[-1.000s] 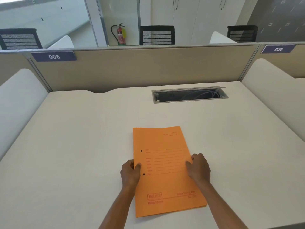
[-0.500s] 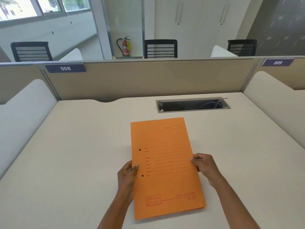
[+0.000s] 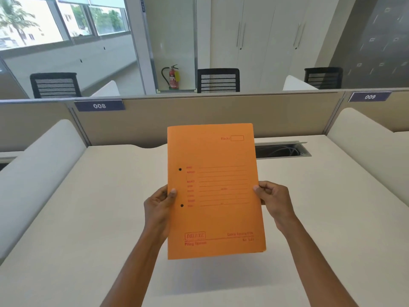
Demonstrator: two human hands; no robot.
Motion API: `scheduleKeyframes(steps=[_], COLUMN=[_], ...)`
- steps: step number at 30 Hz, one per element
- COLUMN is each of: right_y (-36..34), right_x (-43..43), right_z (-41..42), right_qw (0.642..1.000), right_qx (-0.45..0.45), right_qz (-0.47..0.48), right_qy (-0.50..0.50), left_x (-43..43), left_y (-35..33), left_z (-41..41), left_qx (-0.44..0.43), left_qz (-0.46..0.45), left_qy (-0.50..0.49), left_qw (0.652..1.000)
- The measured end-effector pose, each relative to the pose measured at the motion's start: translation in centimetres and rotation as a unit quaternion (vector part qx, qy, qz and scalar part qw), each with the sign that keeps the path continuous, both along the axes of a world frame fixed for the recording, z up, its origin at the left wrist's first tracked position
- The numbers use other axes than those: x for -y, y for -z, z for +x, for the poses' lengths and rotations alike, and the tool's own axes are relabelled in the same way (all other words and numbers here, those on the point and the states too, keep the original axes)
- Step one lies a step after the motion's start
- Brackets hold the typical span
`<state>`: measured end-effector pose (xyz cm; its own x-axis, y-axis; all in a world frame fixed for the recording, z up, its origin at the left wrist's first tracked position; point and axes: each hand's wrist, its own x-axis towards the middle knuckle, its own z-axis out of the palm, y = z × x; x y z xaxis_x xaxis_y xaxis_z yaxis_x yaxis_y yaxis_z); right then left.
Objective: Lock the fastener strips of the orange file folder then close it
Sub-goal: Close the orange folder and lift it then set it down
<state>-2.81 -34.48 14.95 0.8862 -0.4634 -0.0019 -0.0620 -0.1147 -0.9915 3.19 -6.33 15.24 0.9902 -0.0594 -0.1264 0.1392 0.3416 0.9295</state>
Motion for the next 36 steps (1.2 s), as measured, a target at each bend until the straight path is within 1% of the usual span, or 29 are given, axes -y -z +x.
scheduleKeyframes(steps=[11, 16, 20, 27, 32, 36], right_y=[0.1, 0.8, 1.7, 4.5, 7.9, 11.2], right_x=[-0.9, -1.7, -2.8, -5.1, -6.6, -7.3], right_z=[0.5, 1.9, 5.2, 14.6, 20.3, 24.4], right_qw=[1.0, 0.998, 0.993, 0.985, 0.979, 0.976], right_qx=[-0.018, -0.056, -0.093, -0.12, -0.137, -0.144], right_qz=[-0.013, -0.028, -0.058, -0.126, -0.147, -0.162], right_qy=[0.0, -0.029, -0.039, 0.002, 0.017, 0.028], left_x=[-0.8, -1.7, -2.6, -3.8, -4.9, -5.2], left_y=[1.1, 2.3, 3.7, 5.3, 8.5, 11.7], left_z=[0.2, 1.7, 4.6, 12.3, 18.6, 22.1], left_qx=[-0.009, -0.029, -0.048, -0.041, -0.041, -0.038], left_qz=[-0.02, 0.006, 0.049, 0.139, 0.229, 0.283], left_qy=[0.0, -0.035, -0.073, -0.114, -0.138, -0.165], left_qw=[1.0, 0.999, 0.995, 0.983, 0.963, 0.944])
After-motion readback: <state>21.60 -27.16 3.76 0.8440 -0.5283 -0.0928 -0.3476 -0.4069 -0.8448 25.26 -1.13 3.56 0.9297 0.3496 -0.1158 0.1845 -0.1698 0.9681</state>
